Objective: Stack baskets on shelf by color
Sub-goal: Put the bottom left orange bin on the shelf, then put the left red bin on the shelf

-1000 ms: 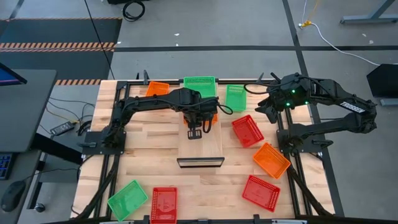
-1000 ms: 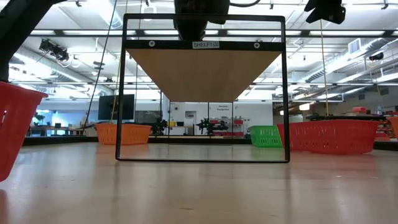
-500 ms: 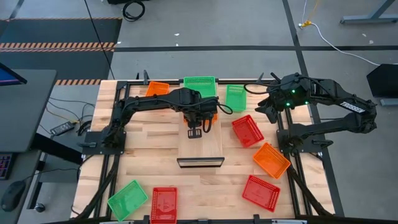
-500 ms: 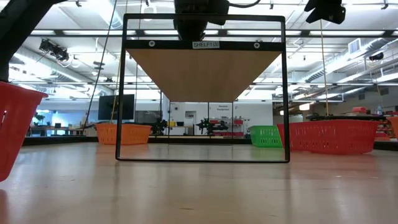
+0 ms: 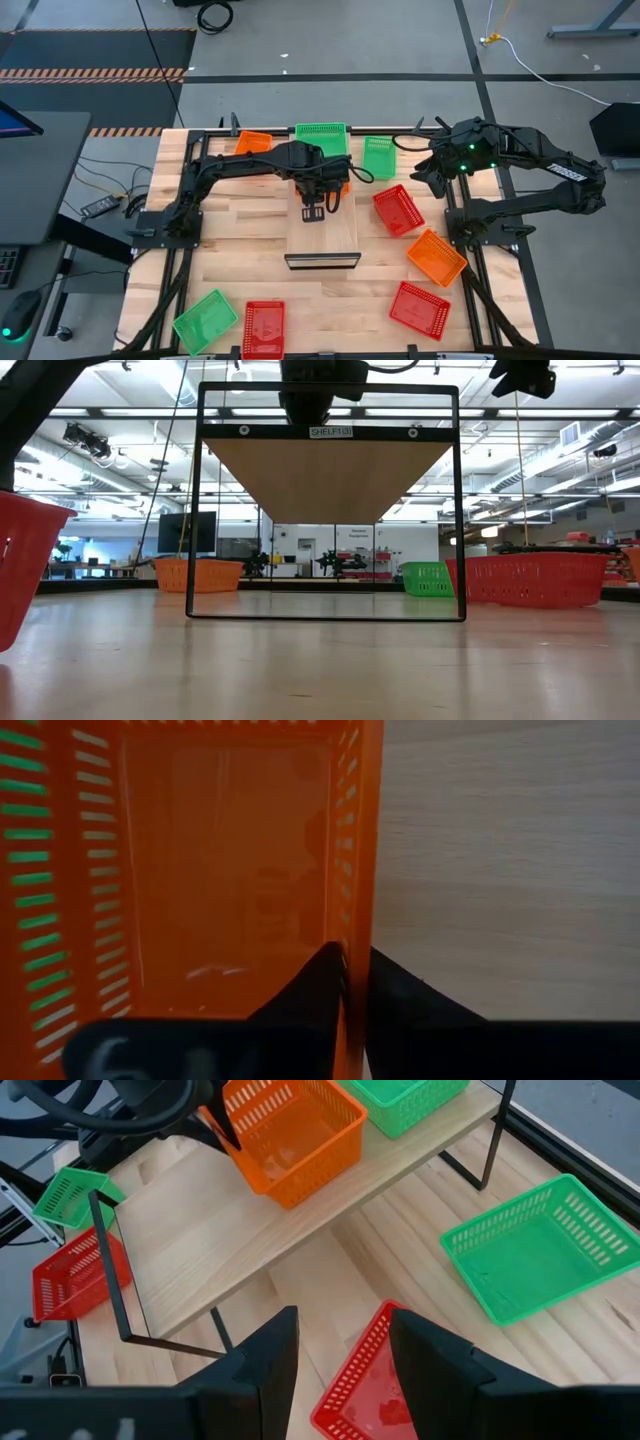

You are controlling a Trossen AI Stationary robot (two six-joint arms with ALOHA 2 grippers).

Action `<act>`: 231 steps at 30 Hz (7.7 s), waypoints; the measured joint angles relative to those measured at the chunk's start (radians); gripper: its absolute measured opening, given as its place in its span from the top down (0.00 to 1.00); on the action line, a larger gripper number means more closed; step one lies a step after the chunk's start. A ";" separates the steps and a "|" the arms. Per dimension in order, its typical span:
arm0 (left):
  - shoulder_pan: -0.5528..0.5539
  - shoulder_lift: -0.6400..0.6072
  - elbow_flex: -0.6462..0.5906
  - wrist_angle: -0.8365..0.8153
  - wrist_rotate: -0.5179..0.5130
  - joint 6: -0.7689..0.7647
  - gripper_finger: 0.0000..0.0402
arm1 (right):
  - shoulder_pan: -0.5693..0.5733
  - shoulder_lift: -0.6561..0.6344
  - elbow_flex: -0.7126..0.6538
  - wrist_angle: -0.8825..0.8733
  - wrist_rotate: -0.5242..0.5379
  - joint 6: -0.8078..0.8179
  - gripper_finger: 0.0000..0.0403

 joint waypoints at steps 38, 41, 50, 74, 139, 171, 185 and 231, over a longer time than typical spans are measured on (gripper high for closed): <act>-0.053 -0.145 0.010 -0.070 -0.069 -0.111 0.63 | 0.000 0.001 0.000 0.034 0.008 -0.008 0.59; -0.090 -0.187 0.010 -0.089 -0.018 -0.161 0.64 | 0.000 0.001 0.000 0.033 0.007 -0.008 0.59; -0.284 -0.249 0.006 -0.142 0.054 -0.361 0.63 | 0.000 0.001 0.000 0.034 0.005 -0.005 0.59; -0.669 -0.086 0.004 -0.056 -0.006 -1.822 0.65 | 0.000 0.003 0.000 0.051 -0.102 -0.140 0.59; -0.754 0.350 0.003 0.115 0.188 -2.051 0.97 | 0.001 0.003 0.000 -0.032 -0.211 -0.140 0.59; -0.711 -0.100 0.004 -0.141 0.136 -1.726 1.00 | 0.001 0.003 0.000 0.138 -0.209 -0.245 0.59; -0.491 -0.151 0.004 -0.142 0.107 -1.081 1.00 | 0.001 0.004 0.000 0.175 -0.179 -0.231 0.59; -0.285 -0.043 0.005 0.115 -0.007 -0.286 0.99 | 0.001 0.038 0.000 0.172 0.101 -0.079 0.59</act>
